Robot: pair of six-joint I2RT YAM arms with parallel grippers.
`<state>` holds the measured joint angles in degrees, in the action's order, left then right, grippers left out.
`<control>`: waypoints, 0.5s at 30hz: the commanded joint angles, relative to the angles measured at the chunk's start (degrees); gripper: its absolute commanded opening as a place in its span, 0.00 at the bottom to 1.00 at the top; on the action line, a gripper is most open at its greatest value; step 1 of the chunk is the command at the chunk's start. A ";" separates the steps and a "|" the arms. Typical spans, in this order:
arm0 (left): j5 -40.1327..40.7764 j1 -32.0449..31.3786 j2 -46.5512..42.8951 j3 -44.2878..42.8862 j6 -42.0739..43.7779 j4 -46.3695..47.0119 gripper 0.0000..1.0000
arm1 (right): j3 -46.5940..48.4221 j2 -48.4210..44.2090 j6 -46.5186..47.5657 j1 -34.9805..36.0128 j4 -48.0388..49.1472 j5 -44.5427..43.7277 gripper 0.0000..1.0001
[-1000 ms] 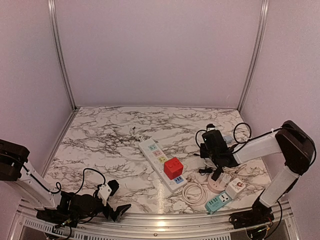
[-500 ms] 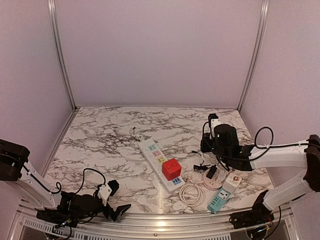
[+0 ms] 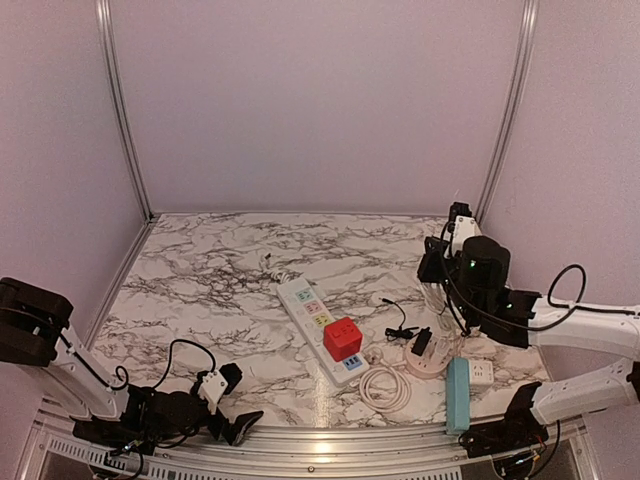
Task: Insert the plug
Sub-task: Pick up the socket from the corner of the board.
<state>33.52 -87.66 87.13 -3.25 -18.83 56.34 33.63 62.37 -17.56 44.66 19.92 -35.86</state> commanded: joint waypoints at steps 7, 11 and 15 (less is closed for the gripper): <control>0.74 -0.38 0.95 -1.51 0.98 1.54 0.99 | 10.26 4.61 6.45 1.85 3.97 -3.45 0.00; 0.49 -0.33 1.76 -1.70 0.94 1.83 0.99 | 15.12 7.68 8.71 2.49 3.61 -3.14 0.00; 0.89 -0.39 1.64 -1.70 1.04 1.62 0.99 | 19.52 9.84 14.53 6.23 6.17 -5.63 0.00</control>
<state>33.54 -87.66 88.38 -4.12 -18.59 56.80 45.95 71.22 -9.41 47.13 19.49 -39.46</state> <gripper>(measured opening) 0.990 0.056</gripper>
